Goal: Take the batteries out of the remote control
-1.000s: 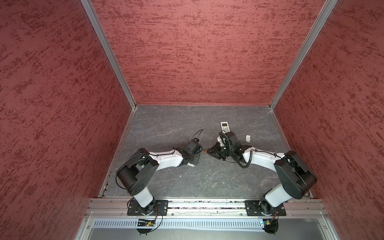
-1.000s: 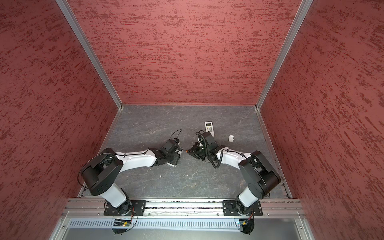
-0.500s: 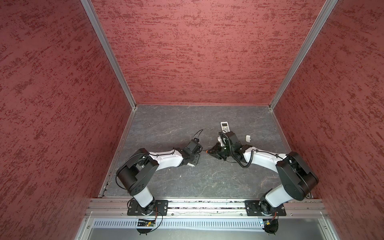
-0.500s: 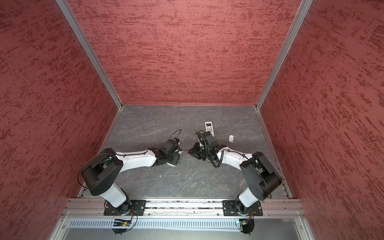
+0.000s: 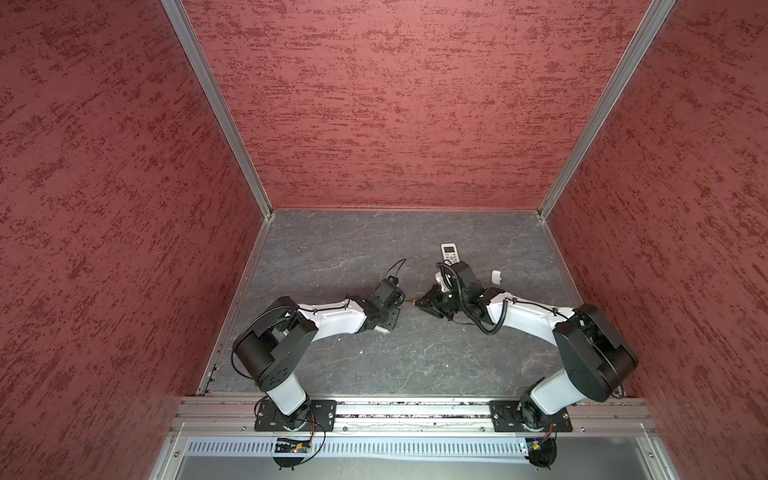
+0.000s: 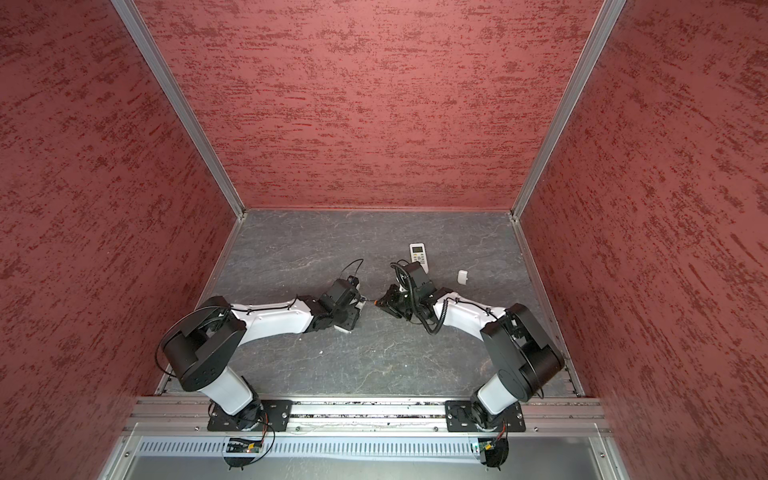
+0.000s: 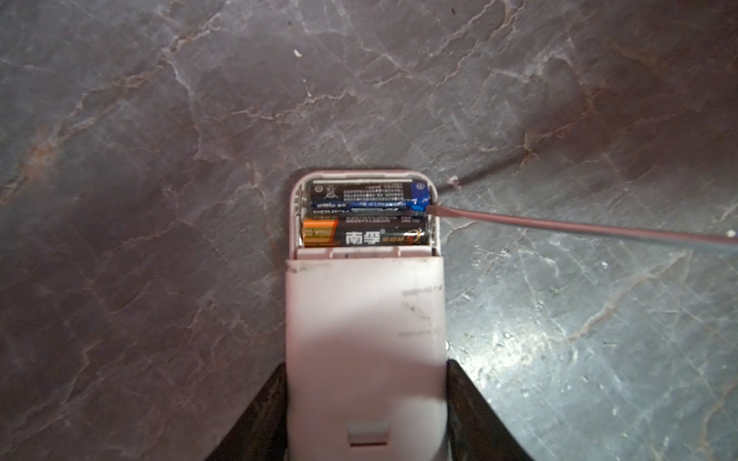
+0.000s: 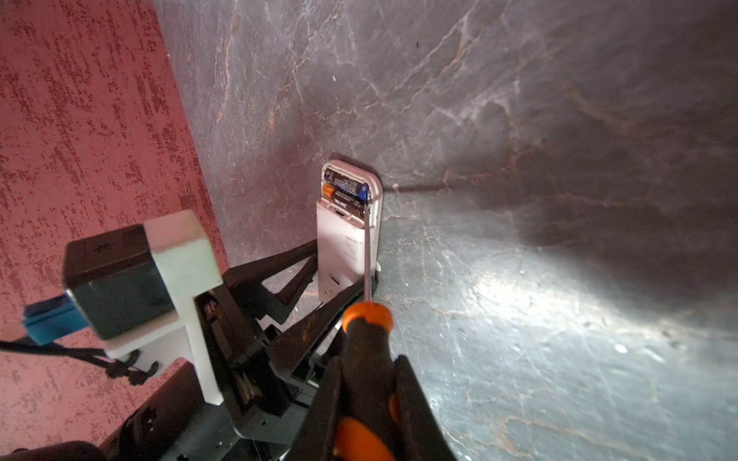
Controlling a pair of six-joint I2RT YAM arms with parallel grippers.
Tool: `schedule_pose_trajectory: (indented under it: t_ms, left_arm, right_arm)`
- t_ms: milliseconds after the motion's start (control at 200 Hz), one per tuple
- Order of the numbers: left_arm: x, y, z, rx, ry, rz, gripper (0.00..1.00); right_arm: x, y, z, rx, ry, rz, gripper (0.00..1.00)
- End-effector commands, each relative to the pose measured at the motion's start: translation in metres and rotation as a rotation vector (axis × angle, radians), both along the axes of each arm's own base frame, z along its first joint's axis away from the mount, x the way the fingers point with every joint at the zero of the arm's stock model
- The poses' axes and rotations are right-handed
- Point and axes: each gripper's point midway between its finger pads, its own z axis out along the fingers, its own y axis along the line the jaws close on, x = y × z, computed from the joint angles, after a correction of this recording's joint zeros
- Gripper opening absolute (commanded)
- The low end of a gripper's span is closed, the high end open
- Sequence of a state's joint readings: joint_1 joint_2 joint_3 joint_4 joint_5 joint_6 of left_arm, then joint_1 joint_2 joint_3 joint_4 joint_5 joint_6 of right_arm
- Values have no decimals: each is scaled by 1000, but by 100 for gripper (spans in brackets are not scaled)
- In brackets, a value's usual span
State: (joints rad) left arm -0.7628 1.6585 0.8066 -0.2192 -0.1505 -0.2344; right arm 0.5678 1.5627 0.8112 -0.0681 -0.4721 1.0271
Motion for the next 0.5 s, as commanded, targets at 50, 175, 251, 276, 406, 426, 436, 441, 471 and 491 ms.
schedule_pose_trajectory:
  t_ms: [50,175,251,276,406,426,436,441,471,491]
  left_arm:
    - [-39,15,-34,71,181,-35,49]
    - [-39,16,-35,74,185,-34,49]
    - [-39,15,-36,75,187,-36,49]
    - [-39,15,-36,76,189,-36,49]
    - [-39,15,-36,74,187,-35,49]
    - [-39,15,-35,73,186,-36,49]
    - [-39,15,-35,73,186,-36,49]
    - [-39,15,-35,73,186,-36,49]
    - [-39,15,-36,74,187,-36,49]
    - [-39,15,-35,74,186,-36,49]
  right_arm:
    - [11,-2,4,-44,-26,-14,0]
    - [11,-1,3,-42,-20,-8,0]
    - [10,0,3,-37,-18,-6,0]
    - [11,0,4,-35,-21,-8,0]
    - [11,0,11,-26,-37,-12,0]
    - [12,-1,13,-26,-43,-13,0]
    - [12,-1,14,-25,-44,-12,0]
    - [12,-1,14,-25,-44,-12,0]
    - [12,-1,15,-26,-48,-15,0]
    - [12,-1,17,-25,-51,-13,0]
